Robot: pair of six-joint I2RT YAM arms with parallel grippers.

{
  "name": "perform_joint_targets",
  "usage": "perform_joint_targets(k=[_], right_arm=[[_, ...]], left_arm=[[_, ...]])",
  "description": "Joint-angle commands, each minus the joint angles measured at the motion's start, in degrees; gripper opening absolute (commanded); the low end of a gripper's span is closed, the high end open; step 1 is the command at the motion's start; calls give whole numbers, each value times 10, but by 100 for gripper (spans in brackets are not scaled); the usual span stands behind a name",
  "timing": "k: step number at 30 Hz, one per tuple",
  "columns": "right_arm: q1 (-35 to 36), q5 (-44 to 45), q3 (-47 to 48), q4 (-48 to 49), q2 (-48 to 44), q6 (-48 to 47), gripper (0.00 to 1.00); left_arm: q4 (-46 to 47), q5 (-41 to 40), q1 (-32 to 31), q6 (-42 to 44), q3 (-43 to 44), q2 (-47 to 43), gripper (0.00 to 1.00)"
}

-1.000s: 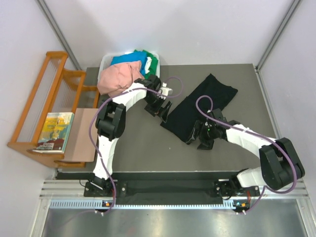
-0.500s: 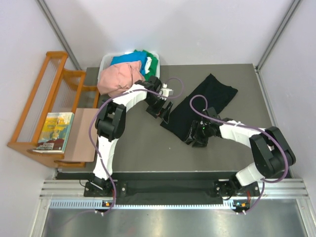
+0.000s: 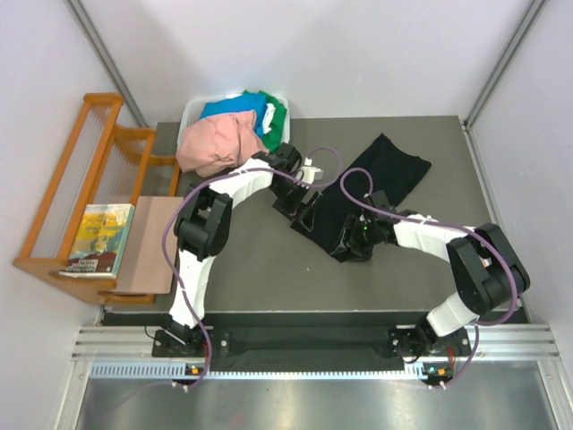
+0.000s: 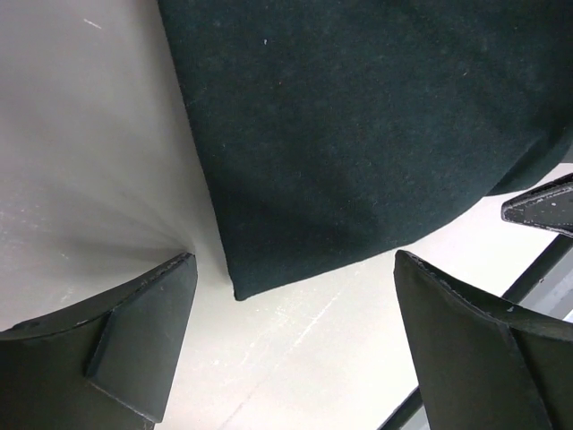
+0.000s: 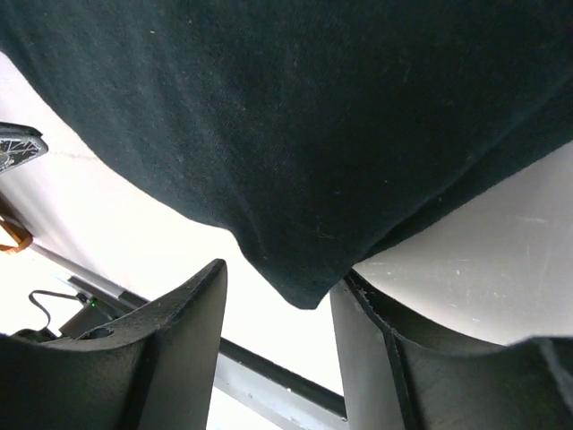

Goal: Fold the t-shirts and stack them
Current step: Fold the tshirt

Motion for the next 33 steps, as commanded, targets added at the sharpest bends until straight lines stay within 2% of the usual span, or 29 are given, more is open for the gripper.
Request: perform_joint_targets(k=[1, 7, 12, 17, 18, 22, 26, 30, 33], right_arm=[[7, 12, 27, 6, 2, -6, 49], [7, 16, 35, 5, 7, -10, 45], [7, 19, 41, 1, 10, -17, 38], [8, 20, 39, -2, 4, -15, 36], [8, 21, 38, -3, 2, -15, 35], [7, 22, 35, -6, -3, -14, 31], [7, 23, 33, -10, -8, -16, 23], [7, 26, 28, -16, -15, -18, 12], [7, 28, 25, -22, -22, -19, 9]], left_arm=[[13, 1, -4, -2, -34, -12, 95], [22, 0, -3, 7, -74, -24, 88], [26, 3, -1, 10, -85, -26, 74], [28, 2, 0, 10, -70, -17, 52], [29, 1, 0, 10, -67, -12, 44], [32, 1, 0, 10, -61, -4, 26], [35, -6, 0, 14, -64, -3, 20], [30, -13, 0, 20, -66, -6, 20], [20, -17, 2, 27, -70, -17, 19]])
